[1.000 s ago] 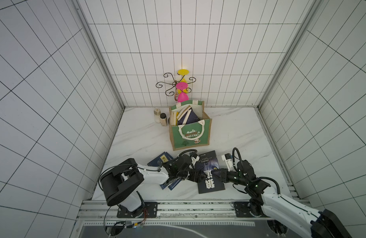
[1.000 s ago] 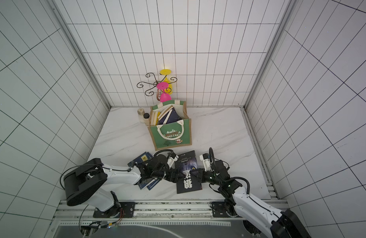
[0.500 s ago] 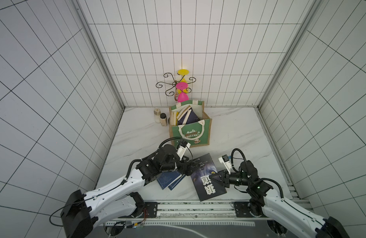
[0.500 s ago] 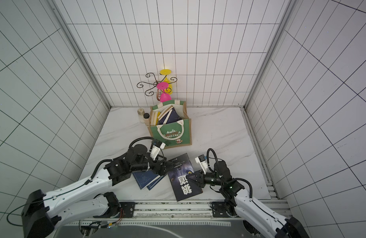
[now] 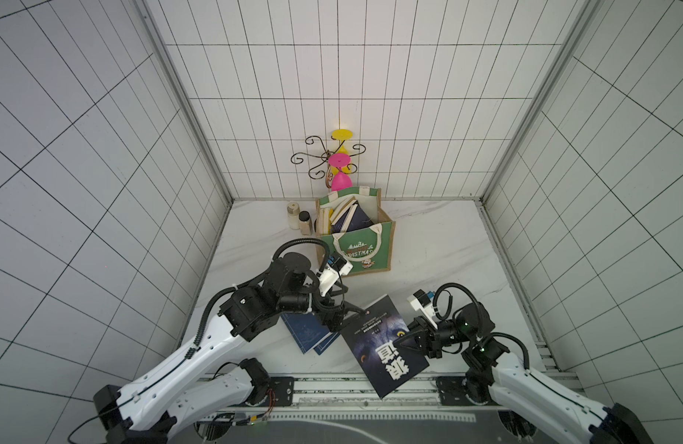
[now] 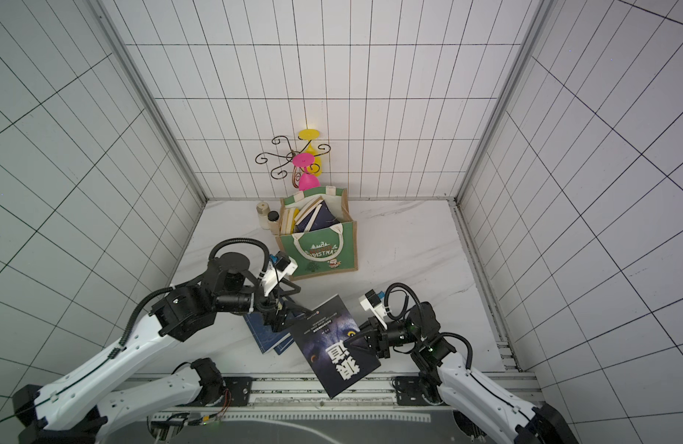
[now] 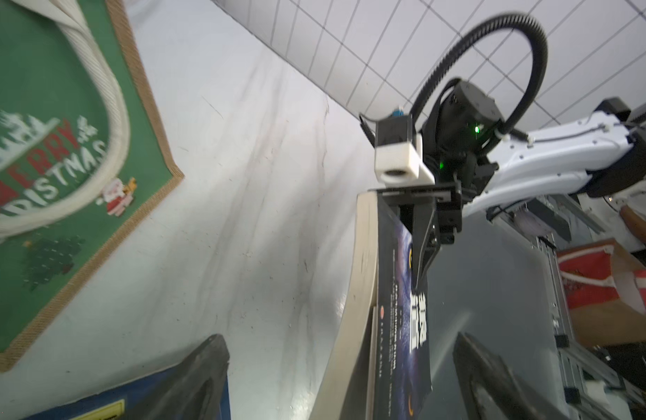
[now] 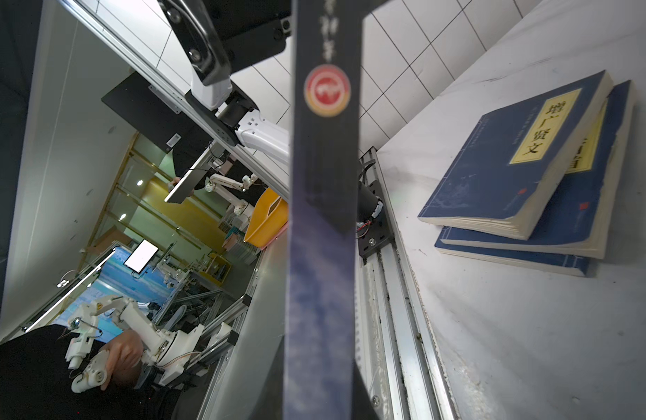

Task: Put the books into the canvas bag
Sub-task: Pick up the book from the center of the board, then place the book in the canvas bag.

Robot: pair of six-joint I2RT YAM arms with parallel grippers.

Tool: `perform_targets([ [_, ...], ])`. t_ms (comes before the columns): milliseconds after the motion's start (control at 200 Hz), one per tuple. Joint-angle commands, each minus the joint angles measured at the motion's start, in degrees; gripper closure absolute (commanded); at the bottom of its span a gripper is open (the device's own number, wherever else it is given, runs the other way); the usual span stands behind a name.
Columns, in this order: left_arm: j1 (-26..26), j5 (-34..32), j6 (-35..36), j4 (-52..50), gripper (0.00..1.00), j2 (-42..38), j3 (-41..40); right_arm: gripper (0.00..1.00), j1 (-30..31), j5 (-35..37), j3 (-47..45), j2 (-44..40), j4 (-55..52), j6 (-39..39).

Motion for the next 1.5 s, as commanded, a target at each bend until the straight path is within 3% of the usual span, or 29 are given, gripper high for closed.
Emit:
perform_targets([
  [0,-3.0,3.9,3.5,-5.4,0.03,2.0,1.1,1.0,1.1,-2.6,7.6,-1.6,5.2,0.6],
  [75,-5.5,3.6,3.8,-5.6,0.05,2.3,1.0,1.0,1.1,-2.3,9.4,-2.2,0.6,-2.4],
  [185,-6.5,1.7,4.1,-7.2,0.23,3.2,1.4,1.0,1.1,-1.9,11.2,-3.0,-3.0,-5.1],
  [285,-6.6,1.1,4.1,-7.4,0.55,4.5,1.7,1.0,1.1,-1.3,11.4,-3.3,-2.9,-5.2],
  [360,-6.6,0.0,4.6,-8.1,1.0,5.4,2.9,1.0,1.1,-0.7,11.7,-3.3,-3.7,-5.7],
  [480,-6.6,-3.2,5.9,-10.7,1.0,6.6,6.9,1.0,1.0,3.6,13.2,-4.1,-12.0,-10.0],
  [505,-6.6,-4.3,6.0,-11.1,1.0,6.7,8.2,0.96,1.0,5.3,13.7,-4.3,-14.6,-11.7],
  [550,-6.4,-6.2,6.4,-11.6,1.0,7.0,10.7,0.82,0.8,9.0,14.4,-4.6,-18.9,-13.7],
  [600,-5.7,-8.9,6.5,-12.3,1.0,7.5,13.9,0.53,0.2,12.3,14.8,-4.7,-22.0,-15.0],
  [635,-4.6,-10.1,6.6,-12.6,1.0,8.1,16.3,0.39,-0.3,14.7,14.9,-4.7,-23.6,-15.2],
  [780,4.3,-9.9,5.5,-12.9,1.0,12.8,27.4,0.01,-1.5,23.7,14.2,-5.2,-28.1,-15.3],
  [934,9.7,-12.3,4.1,-10.4,1.0,18.6,39.9,0.01,-2.0,29.4,13.1,-6.4,-31.8,-15.4],
  [1104,13.0,-17.8,0.0,-1.5,1.0,22.5,46.3,0.01,-2.0,32.2,12.4,-7.8,-35.0,-15.9],
  [1349,14.1,-26.4,-2.8,4.6,1.0,28.1,48.7,0.01,-2.1,33.8,12.1,-10.5,-37.8,-16.5],
  [1499,14.0,-27.8,-3.5,7.7,1.0,30.6,47.1,0.01,-2.2,33.8,12.3,-10.2,-38.7,-17.3],
])
